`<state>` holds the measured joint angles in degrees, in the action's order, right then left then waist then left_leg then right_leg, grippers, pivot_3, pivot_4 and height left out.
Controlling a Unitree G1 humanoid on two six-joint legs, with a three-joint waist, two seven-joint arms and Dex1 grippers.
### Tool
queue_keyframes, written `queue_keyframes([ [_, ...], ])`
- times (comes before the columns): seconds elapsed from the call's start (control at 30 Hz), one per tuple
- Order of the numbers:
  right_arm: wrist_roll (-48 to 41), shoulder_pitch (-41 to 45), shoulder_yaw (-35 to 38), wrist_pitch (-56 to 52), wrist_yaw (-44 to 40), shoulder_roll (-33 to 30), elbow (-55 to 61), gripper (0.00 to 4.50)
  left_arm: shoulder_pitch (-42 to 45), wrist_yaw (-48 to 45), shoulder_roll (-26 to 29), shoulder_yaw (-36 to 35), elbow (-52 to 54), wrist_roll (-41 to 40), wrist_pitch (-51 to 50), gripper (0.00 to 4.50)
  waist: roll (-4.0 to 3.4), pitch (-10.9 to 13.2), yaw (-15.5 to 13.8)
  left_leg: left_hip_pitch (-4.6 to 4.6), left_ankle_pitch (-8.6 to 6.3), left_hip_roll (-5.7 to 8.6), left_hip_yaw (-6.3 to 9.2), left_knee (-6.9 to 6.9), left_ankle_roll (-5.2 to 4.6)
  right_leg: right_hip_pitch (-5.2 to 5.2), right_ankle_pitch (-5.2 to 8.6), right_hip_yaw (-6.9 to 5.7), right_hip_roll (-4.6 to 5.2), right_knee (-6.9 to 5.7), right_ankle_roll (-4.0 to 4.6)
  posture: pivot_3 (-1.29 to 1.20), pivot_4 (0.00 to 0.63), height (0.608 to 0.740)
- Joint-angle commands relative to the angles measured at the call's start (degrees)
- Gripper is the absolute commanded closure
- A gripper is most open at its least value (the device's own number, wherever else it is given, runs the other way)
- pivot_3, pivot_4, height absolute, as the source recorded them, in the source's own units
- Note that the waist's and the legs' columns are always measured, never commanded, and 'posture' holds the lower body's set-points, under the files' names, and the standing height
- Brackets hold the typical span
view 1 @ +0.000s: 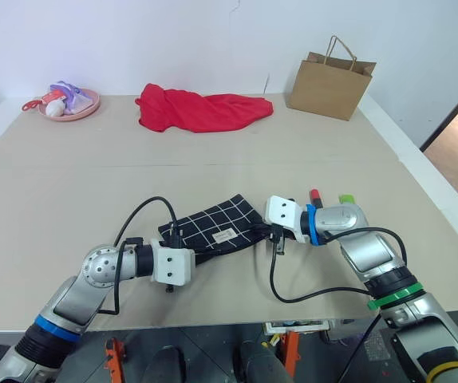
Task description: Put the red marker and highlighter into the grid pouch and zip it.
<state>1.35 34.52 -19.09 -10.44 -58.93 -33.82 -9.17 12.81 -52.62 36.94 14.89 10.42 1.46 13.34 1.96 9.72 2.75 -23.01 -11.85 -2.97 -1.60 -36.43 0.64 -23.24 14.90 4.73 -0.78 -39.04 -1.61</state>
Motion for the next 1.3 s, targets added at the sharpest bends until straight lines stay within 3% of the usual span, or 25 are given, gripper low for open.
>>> queue_keyframes([
  [0.03,-4.7,0.6,3.9,-5.4,-0.2,2.1,0.4,3.83,-0.8,1.1,0.4,-3.7,0.8,-3.1,-1.1,4.5,0.0,0.0,0.1,0.0,0.0,-0.02,-0.01,0.02,0.0,-0.03,0.0,0.01,-0.01,0.0,0.02,0.0,0.15,0.74],
  [0.17,-13.7,4.9,12.5,-13.1,1.0,4.5,2.7,2.49,-1.6,3.7,-1.2,-6.4,-0.8,-5.2,-3.6,4.5,-0.1,0.1,0.0,-0.12,0.0,-0.05,0.03,0.03,0.0,-0.13,-0.04,-0.03,-0.04,-0.01,0.1,0.0,0.15,0.74],
  [0.27,-24.2,8.0,20.0,-22.8,-0.9,3.2,7.1,1.25,-1.2,6.5,-4.2,-9.0,-1.6,-8.7,-7.3,4.5,-0.15,0.2,0.0,-0.21,0.0,0.04,0.03,0.01,0.0,-0.15,-0.05,-0.03,0.06,0.0,0.05,0.0,0.15,0.74],
  [0.3,-26.9,8.6,21.7,-25.3,-1.9,2.2,8.3,1.03,-0.8,7.5,-5.2,-9.9,-1.7,-9.9,-8.8,4.5,-0.18,0.2,-0.1,-0.24,0.0,0.07,0.03,0.01,0.0,-0.16,-0.05,-0.03,0.08,0.01,0.04,0.0,0.15,0.74],
  [0.43,-27.3,7.1,22.0,-27.5,-2.1,-1.6,10.0,1.03,1.0,11.3,-9.0,-12.1,-1.6,-12.8,-14.4,4.5,-0.1,0.2,-0.4,-0.38,-0.05,0.2,0.19,0.01,0.01,-0.13,-0.04,-0.19,0.22,0.08,0.07,0.0,0.15,0.74],
  [0.53,-19.8,4.5,16.0,-23.5,1.4,-2.4,7.7,1.03,2.1,13.3,-11.4,-13.3,0.4,-15.7,-18.6,4.5,-0.1,0.2,-0.3,-0.37,-0.08,0.22,0.17,0.01,0.02,-0.13,0.01,-0.16,0.22,0.11,0.01,0.0,0.15,0.74],
  [0.9,-9.7,11.0,11.4,-16.4,14.6,7.3,-8.3,1.03,2.5,13.5,-12.4,-13.6,5.0,-19.5,-24.6,4.5,-0.16,0.2,0.1,-0.34,-0.05,0.15,0.1,0.01,0.07,-0.21,0.01,-0.04,0.07,0.05,-0.08,0.0,0.15,0.74],
  [1.17,-9.0,13.3,10.6,-14.5,13.4,10.6,-12.5,1.03,1.9,13.8,-12.5,-13.3,6.2,-19.7,-25.6,4.5,-0.16,0.2,0.0,-0.41,-0.1,0.2,0.09,0.02,0.13,-0.22,-0.09,-0.03,0.15,0.1,0.13,0.0,0.15,0.74],
  [1.3,-9.1,13.0,10.3,-13.7,11.8,10.9,-11.9,2.33,1.6,13.9,-12.6,-13.0,6.2,-19.4,-25.4,4.5,-0.16,0.2,0.0,-0.41,-0.11,0.2,0.08,0.02,0.14,-0.23,-0.09,-0.03,0.14,0.1,0.13,0.0,0.15,0.74],
])
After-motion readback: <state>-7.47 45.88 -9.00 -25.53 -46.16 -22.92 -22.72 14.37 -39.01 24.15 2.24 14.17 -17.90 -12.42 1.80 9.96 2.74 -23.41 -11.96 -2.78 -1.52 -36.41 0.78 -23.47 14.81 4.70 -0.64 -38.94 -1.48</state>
